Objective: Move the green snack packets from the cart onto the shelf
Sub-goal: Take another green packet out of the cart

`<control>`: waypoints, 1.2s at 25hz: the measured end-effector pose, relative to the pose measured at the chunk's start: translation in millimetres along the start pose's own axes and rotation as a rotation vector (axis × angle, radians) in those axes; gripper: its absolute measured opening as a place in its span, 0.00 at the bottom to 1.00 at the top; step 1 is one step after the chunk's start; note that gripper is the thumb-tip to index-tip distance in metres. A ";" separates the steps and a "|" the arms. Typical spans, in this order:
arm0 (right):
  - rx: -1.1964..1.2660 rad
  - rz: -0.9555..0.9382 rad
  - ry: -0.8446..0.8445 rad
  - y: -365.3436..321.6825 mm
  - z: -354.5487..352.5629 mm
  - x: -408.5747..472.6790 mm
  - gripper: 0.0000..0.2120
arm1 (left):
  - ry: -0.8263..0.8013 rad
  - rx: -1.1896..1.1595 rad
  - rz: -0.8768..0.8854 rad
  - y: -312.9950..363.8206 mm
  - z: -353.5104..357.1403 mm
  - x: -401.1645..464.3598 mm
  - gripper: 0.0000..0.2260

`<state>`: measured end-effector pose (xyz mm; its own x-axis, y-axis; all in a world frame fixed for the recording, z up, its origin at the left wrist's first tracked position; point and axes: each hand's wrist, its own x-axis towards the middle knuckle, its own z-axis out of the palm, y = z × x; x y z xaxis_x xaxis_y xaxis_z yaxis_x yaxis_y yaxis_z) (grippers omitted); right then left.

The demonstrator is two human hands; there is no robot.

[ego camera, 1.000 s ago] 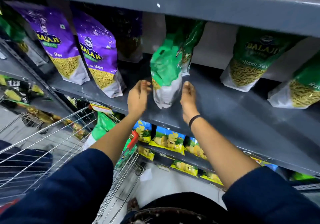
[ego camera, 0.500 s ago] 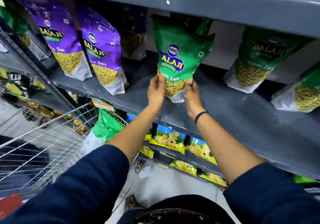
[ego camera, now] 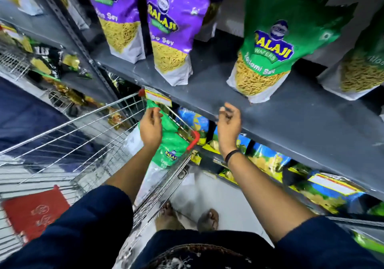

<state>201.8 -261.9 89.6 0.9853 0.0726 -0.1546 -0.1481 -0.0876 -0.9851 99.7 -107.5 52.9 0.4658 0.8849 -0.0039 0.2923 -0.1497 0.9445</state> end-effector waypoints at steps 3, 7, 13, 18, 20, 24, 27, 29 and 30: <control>-0.052 0.219 -0.242 16.7 50.1 -30.3 0.06 | -0.107 0.117 -0.192 -77.2 -49.6 14.8 0.24; -0.089 0.707 -0.359 56.9 104.1 -56.6 0.12 | -0.457 0.373 -0.369 -104.7 -79.9 21.5 0.20; -0.115 1.040 -0.232 184.7 159.6 -56.4 0.12 | -0.602 0.425 -0.439 -196.8 -69.6 44.9 0.17; -0.095 1.010 -0.190 228.5 170.7 -46.7 0.12 | -0.659 0.390 -0.427 -235.4 -58.6 38.2 0.24; -0.045 0.970 -0.201 219.9 170.9 -60.6 0.08 | -0.622 0.338 -0.482 -239.9 -66.2 39.0 0.23; -0.176 0.735 -0.182 167.2 185.1 -83.2 0.22 | -0.521 0.193 -0.471 -207.1 -95.8 28.1 0.19; -0.305 0.496 -0.338 103.6 187.2 -98.0 0.30 | -0.363 0.053 -0.402 -172.0 -122.9 17.2 0.16; -0.358 0.373 -0.410 66.3 175.9 -106.9 0.35 | -0.277 0.027 -0.309 -138.6 -135.7 12.4 0.16; -0.352 0.325 -0.434 55.2 171.1 -107.8 0.36 | -0.251 0.023 -0.270 -122.4 -139.3 12.2 0.16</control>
<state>72.8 -104.6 39.0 0.7598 0.3761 -0.5304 -0.3242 -0.4879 -0.8104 -46.8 -17.0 -17.1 0.5588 0.7585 -0.3353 0.4499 0.0623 0.8909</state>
